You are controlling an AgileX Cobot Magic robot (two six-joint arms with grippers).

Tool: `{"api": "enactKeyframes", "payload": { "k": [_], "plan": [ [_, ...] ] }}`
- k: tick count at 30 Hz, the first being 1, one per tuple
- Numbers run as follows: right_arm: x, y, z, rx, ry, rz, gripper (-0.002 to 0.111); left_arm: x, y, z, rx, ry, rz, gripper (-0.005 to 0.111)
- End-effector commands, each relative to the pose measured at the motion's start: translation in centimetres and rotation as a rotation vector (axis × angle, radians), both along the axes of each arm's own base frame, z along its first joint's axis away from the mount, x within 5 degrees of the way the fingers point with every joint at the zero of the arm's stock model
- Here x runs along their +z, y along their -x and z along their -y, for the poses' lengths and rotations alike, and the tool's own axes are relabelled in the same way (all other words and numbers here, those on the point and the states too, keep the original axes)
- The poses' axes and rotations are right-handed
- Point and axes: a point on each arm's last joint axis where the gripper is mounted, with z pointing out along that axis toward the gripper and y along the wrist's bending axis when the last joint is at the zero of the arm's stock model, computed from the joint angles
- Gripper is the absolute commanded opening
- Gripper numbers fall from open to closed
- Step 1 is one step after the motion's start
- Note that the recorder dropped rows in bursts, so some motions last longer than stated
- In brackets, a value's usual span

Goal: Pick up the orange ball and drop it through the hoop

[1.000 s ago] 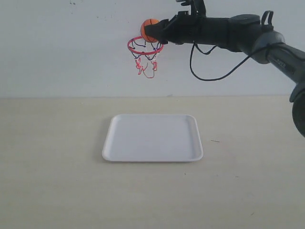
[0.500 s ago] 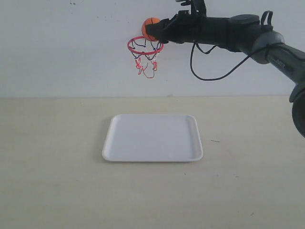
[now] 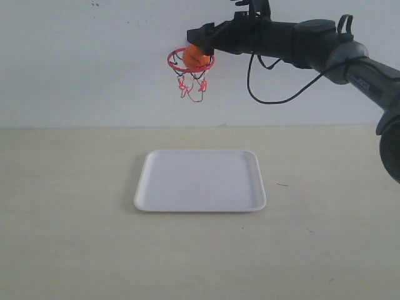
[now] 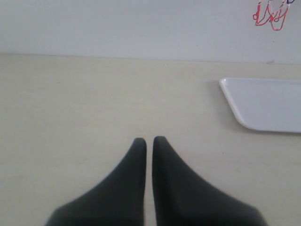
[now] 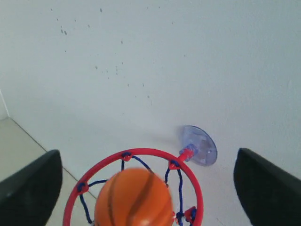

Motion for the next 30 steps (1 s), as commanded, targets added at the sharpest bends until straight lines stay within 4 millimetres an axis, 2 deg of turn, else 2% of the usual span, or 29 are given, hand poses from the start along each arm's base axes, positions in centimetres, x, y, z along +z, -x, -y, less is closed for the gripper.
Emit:
{"api": "enactKeyframes", "payload": {
  "k": [1, 11, 16, 18, 20, 23, 26, 30],
  "plan": [
    [0.4, 0.0, 0.1, -0.013, -0.034, -0.015, 0.097, -0.1, 0.0, 0.0, 0.002, 0.013, 0.004, 0.004],
    [0.4, -0.2, 0.2, -0.04, -0.037, -0.013, 0.097, -0.1, 0.0, 0.0, 0.002, 0.013, 0.004, 0.004],
    [0.5, -0.3, 0.3, -0.061, -0.115, -0.088, 0.095, -0.1, 0.0, 0.0, 0.002, 0.013, 0.004, 0.004],
    [0.5, -0.4, 0.5, -0.079, -0.145, -0.12, 0.083, -0.1, 0.0, 0.0, 0.002, 0.013, 0.004, 0.004],
    [0.4, -0.5, 0.7, -0.075, -0.182, -0.161, 0.054, -0.1, 0.0, 0.0, 0.002, 0.013, 0.004, 0.004],
    [0.3, -0.3, 1.2, -0.036, -0.207, -0.223, -0.001, -0.1, 0.0, 0.0, 0.002, 0.013, 0.004, 0.004],
    [0.1, -0.5, 2.2, -0.022, -0.255, -0.303, 0.002, -0.1, 0.0, 0.0, 0.002, 0.013, 0.004, 0.004],
    [-0.4, -0.1, 4.4, 0.078, -0.184, -0.355, 0.002, -0.1, 0.0, 0.0, 0.002, 0.013, 0.004, 0.004]
  ]
}}
